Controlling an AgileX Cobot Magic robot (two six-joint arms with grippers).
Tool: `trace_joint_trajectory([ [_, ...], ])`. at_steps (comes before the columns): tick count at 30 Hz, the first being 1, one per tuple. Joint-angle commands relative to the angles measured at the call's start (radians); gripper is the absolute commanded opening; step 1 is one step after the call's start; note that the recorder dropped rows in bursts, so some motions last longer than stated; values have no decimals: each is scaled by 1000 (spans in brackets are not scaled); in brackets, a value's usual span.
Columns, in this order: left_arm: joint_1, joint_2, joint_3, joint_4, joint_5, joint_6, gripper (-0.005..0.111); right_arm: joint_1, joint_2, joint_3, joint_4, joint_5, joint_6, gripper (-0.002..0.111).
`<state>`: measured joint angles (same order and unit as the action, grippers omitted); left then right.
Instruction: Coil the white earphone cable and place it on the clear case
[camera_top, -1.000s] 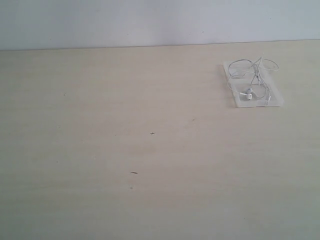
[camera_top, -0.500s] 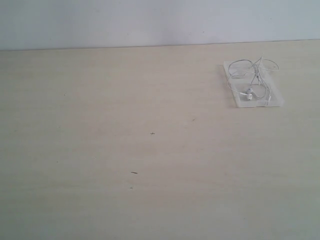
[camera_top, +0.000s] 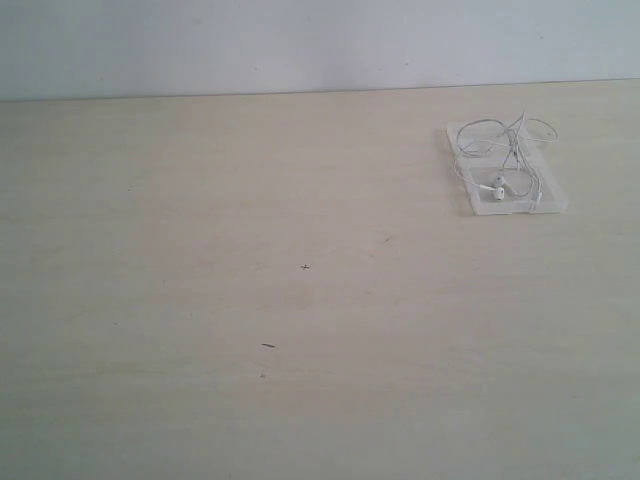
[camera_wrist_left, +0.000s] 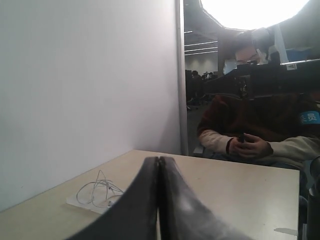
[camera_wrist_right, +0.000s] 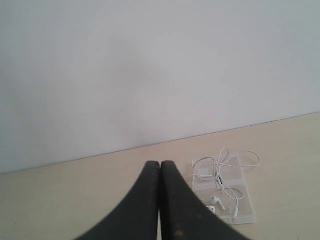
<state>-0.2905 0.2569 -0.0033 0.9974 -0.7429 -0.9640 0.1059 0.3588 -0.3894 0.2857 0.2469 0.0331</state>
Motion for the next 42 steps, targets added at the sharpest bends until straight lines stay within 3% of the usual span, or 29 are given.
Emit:
trace_joint_trajectory([
  [1, 3, -4, 3, -5, 0, -9, 0, -1, -4, 6, 1, -1, -5, 0],
  [19, 3, -4, 3, -5, 0, -9, 0, -1, -7, 8, 21, 65, -5, 0],
  [26, 3, -4, 3, 2, 0, -9, 0, -1, -94, 159, 2, -194, -57, 0],
  [32, 3, -4, 3, 19, 0, -9, 0, -1, -239, 317, -12, -302, -57, 0],
  [38, 3, -4, 3, 19, 0, -9, 0, -1, -346, 389, 2, -302, -57, 0],
  [42, 3, -4, 3, 19, 0, -9, 0, -1, -359, 389, 4, -208, -55, 0],
])
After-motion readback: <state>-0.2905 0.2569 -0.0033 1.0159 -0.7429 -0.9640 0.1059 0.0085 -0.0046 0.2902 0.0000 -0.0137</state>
